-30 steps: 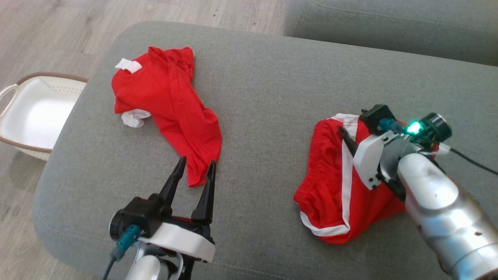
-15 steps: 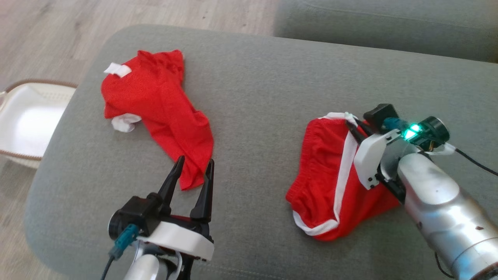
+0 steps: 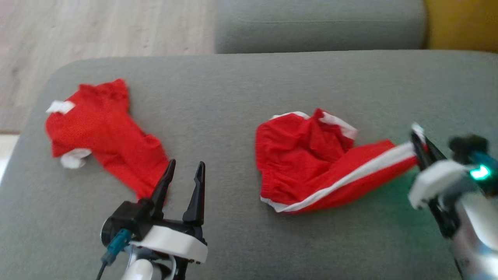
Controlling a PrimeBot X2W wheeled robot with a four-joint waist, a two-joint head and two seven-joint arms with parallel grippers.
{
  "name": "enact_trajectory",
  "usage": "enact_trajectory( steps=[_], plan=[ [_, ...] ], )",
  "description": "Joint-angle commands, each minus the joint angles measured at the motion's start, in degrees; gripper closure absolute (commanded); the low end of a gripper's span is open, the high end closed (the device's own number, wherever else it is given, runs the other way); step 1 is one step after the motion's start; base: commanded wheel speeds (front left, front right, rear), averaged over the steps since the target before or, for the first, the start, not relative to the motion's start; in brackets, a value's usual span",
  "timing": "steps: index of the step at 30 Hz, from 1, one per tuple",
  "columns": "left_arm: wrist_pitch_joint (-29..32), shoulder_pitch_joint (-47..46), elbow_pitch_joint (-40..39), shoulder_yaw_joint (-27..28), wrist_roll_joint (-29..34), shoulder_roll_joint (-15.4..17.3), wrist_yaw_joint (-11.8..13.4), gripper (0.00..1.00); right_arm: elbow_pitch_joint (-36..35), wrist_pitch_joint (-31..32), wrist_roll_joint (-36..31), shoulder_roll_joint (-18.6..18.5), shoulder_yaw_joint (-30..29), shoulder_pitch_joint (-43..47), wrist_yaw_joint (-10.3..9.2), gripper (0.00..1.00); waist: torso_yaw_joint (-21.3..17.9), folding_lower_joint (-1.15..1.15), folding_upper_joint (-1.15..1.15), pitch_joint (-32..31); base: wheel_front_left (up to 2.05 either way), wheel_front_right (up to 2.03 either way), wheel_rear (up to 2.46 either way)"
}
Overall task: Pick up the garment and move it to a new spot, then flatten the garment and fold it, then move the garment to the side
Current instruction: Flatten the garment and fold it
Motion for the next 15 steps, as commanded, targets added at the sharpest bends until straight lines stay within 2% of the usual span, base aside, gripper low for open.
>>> enact_trajectory(
  steps=[1,5,12,13,14,15],
  plan=[
    [-0.3,-1.8,-2.3,2.0,-0.2,0.0,0.3,0.0,-4.0,0.2,-0.1,-0.1,-3.1,2.5,-0.04,1.0,-3.4,0.0,0.0,-0.6,0.0,0.0,0.0],
    [-0.3,-1.8,-2.4,1.6,-0.4,0.0,0.4,0.0,-9.9,2.5,-2.3,2.7,-12.4,10.5,-0.04,1.0,-5.8,0.0,0.0,-0.7,0.0,0.0,0.0],
    [-0.3,-2.1,-2.2,1.0,-0.3,0.0,0.3,0.0,-19.9,7.0,-8.8,11.3,-24.5,20.3,-0.04,1.0,-7.3,0.0,0.0,-0.7,0.0,0.0,0.0],
    [-0.3,-2.2,-2.1,1.0,-0.3,0.0,0.3,0.0,-21.1,7.6,-9.6,12.2,-25.6,21.1,-0.04,0.72,-7.3,0.0,0.0,-0.7,0.0,0.0,0.0],
    [-0.3,-2.2,-2.1,1.0,-0.2,0.0,0.2,0.0,-22.4,7.8,-10.5,13.0,-26.8,21.8,-0.04,0.0,-7.3,0.0,0.0,-0.7,0.0,0.0,0.0],
    [-0.3,-2.3,-2.0,1.0,-0.2,0.0,0.1,0.0,-23.7,7.8,-11.1,13.7,-27.7,22.3,-0.04,0.0,-7.2,0.0,0.0,-0.7,0.0,0.0,0.0]
  ],
)
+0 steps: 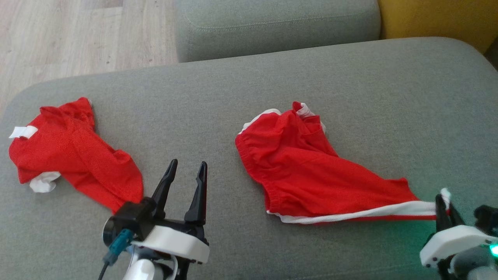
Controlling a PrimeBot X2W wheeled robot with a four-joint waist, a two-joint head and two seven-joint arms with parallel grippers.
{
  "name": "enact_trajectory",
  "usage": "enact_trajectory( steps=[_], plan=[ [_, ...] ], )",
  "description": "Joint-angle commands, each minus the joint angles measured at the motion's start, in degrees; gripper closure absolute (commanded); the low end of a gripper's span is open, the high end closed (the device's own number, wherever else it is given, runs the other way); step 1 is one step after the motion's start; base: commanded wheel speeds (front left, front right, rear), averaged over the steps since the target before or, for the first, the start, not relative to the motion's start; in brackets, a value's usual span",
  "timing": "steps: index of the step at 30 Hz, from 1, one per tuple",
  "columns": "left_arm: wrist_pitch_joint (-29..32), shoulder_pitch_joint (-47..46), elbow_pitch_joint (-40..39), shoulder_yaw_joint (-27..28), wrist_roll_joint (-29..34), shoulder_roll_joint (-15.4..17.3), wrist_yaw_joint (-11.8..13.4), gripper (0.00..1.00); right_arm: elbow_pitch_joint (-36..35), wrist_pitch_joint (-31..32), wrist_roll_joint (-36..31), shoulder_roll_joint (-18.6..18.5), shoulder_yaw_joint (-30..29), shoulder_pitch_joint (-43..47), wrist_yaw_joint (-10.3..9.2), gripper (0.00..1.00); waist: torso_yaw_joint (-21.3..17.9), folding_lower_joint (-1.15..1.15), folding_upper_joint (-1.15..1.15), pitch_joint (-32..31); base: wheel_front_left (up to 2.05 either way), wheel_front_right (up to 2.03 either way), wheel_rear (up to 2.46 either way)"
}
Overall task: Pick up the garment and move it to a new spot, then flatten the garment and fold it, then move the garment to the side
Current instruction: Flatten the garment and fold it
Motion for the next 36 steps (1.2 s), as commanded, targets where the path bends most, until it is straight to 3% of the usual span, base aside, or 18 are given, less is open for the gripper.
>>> enact_trajectory(
  steps=[1,12,20,26,36],
  plan=[
    [-0.3,-2.3,-1.7,1.6,-0.1,0.0,-0.3,0.0,-4.0,-0.2,-0.8,-0.2,0.1,-1.1,-0.04,0.0,0.2,0.0,0.0,-0.1,0.0,0.0,0.0],
    [-0.3,-2.4,-1.6,1.5,0.4,0.0,-1.0,0.0,-13.3,-5.5,2.5,0.8,5.6,0.2,-0.04,0.0,1.0,0.0,0.0,-0.3,0.0,0.0,0.0],
    [-0.3,-1.6,0.3,-2.5,0.0,0.0,-5.2,0.0,-13.9,-6.5,4.6,0.8,10.2,2.2,-0.04,0.0,0.4,0.0,0.0,0.0,0.0,0.0,0.0],
    [-0.3,-2.8,8.1,-9.1,2.8,0.6,-8.4,0.0,-14.1,-6.6,4.7,0.8,10.7,1.8,-0.04,0.0,-1.4,0.0,0.0,0.9,0.0,0.0,0.0],
    [-0.3,-11.3,21.8,-17.7,5.6,2.1,-8.9,0.0,-14.5,-6.6,4.4,0.8,10.7,0.4,-0.04,0.0,-5.4,0.0,0.0,4.1,0.0,0.0,0.0]
  ],
)
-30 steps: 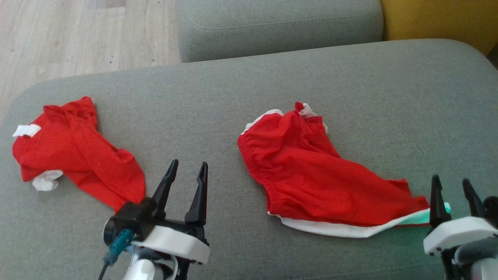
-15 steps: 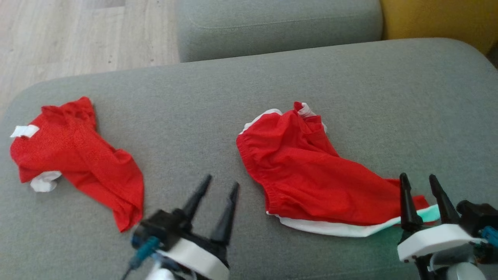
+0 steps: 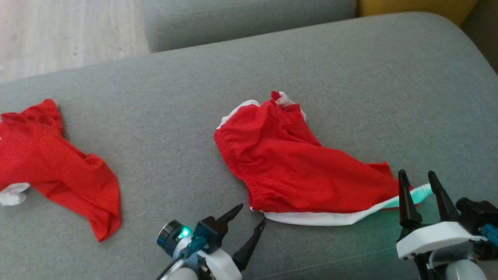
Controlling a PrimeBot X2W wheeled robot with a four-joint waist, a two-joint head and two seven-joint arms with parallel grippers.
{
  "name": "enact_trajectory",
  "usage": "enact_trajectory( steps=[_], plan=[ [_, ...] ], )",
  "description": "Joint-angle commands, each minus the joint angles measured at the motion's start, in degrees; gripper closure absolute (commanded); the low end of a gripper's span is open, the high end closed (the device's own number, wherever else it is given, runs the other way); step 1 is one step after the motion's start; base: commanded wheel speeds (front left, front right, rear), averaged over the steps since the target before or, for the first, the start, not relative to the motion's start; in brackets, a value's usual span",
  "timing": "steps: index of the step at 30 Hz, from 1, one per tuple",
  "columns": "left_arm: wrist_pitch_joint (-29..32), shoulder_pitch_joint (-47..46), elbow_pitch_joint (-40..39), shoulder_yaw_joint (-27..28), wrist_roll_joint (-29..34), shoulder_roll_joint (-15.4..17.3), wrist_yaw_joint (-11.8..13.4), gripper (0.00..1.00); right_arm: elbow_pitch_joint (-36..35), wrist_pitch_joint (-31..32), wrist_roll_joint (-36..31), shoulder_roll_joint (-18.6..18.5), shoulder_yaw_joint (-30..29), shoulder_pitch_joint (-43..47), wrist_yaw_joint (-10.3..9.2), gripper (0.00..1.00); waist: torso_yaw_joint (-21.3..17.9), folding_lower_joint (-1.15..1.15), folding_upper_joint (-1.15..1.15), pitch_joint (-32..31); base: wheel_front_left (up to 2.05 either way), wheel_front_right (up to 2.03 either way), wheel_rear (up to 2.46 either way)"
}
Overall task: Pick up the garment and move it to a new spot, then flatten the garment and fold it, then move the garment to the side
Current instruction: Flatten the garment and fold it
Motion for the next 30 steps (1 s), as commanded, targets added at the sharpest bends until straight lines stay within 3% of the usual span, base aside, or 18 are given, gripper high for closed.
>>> enact_trajectory(
  steps=[1,20,21,23,30],
  plan=[
    [-0.4,-3.5,-0.3,0.6,0.3,0.0,-0.3,0.0,-2.0,-0.5,-0.1,-0.4,1.2,-3.0,-0.04,0.0,-1.2,0.0,0.0,1.1,0.0,0.0,0.0],
    [-0.4,-9.4,7.1,-1.3,0.2,-0.5,-0.3,0.0,-1.5,-0.9,-0.2,-0.4,0.4,-4.8,-0.04,0.0,-4.0,0.0,0.0,4.2,0.0,0.0,0.0],
    [-0.4,-9.6,7.4,-1.5,0.1,-0.5,-0.3,0.28,-1.4,-0.9,-0.1,-0.4,0.4,-4.8,-0.04,0.0,-4.1,0.0,0.0,4.3,0.0,0.0,0.0],
    [-0.4,-10.0,7.9,-1.8,-0.1,-0.6,-0.3,1.0,-1.3,-1.0,-0.1,-0.4,0.4,-4.9,-0.04,0.0,-4.1,0.0,0.0,4.5,0.0,0.0,0.0],
    [-0.4,-9.9,6.8,0.3,-0.4,-0.5,-0.2,1.0,1.7,0.7,-1.3,-0.4,-1.6,-4.2,-0.04,0.0,-3.4,0.0,0.0,4.1,0.0,0.0,0.0]
  ],
)
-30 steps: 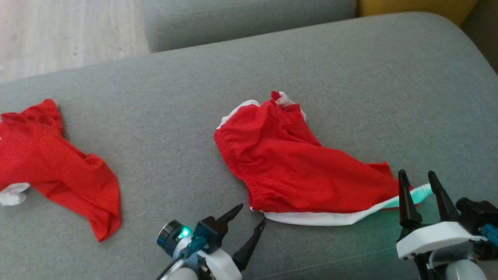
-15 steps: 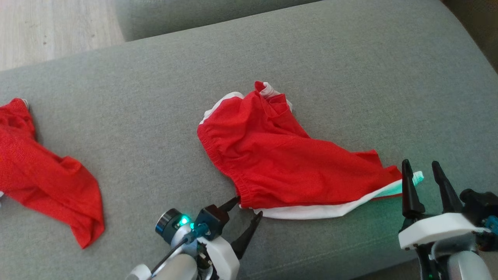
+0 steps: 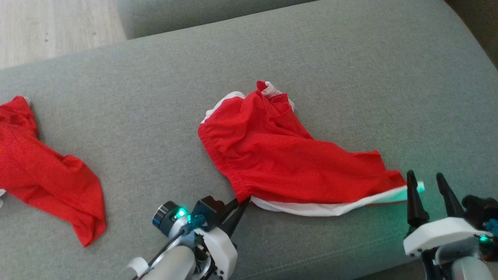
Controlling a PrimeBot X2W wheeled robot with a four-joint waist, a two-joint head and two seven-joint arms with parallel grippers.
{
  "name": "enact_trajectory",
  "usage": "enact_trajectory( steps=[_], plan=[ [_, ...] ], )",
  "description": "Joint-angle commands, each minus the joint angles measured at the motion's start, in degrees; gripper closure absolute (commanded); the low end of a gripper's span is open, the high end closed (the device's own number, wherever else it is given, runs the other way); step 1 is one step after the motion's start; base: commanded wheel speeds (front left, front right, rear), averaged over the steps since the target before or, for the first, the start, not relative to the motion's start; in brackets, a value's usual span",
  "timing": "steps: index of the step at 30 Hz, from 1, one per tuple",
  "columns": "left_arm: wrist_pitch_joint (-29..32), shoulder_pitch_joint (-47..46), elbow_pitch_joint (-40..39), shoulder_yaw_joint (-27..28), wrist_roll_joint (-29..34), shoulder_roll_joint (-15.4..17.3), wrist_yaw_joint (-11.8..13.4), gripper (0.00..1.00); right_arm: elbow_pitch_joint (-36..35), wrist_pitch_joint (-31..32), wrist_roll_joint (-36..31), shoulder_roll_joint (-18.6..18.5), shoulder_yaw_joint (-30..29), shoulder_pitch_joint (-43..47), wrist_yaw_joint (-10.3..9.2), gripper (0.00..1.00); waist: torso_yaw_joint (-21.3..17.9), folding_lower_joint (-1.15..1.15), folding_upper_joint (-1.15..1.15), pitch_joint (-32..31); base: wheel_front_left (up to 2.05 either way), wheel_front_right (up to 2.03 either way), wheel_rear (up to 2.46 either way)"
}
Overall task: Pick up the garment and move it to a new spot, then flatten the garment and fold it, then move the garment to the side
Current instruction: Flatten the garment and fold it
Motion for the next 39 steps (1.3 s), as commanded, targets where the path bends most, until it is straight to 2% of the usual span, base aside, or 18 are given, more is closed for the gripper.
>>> enact_trajectory(
  steps=[1,6,12,18,28,39],
  plan=[
    [-0.4,-1.5,-2.1,2.7,-0.3,0.2,0.1,1.0,-0.5,0.6,-0.6,-0.4,0.3,-1.7,-0.04,0.0,0.3,0.0,0.0,-0.4,0.0,0.0,0.0],
    [-0.4,-0.1,-2.9,3.4,-0.1,0.5,0.1,1.0,3.5,2.2,-0.1,-0.4,-1.1,-1.0,-0.04,0.0,1.1,0.0,0.0,-1.5,0.0,0.0,0.0],
    [-0.4,0.8,-3.3,3.9,0.4,0.3,0.1,1.0,6.6,3.0,4.2,-0.4,2.3,1.6,-0.04,0.0,1.0,0.0,0.0,-1.9,0.0,0.0,0.0],
    [-0.4,1.1,-3.3,4.4,0.8,0.1,0.1,1.0,8.5,3.8,5.1,-0.4,2.5,2.8,-0.04,0.0,0.4,0.0,0.0,-2.1,0.0,0.0,0.0],
    [-0.4,1.3,-3.0,4.4,1.0,-0.2,0.1,1.0,12.7,2.5,4.3,-0.4,1.7,0.3,-0.04,0.0,0.3,0.0,0.0,-2.5,0.0,0.0,0.0],
    [-0.4,1.5,-2.9,4.3,1.2,-0.2,0.1,1.0,18.1,0.2,8.8,-0.4,0.6,-2.5,-0.04,0.0,0.7,0.0,0.0,-2.5,0.0,0.0,0.0]
  ],
)
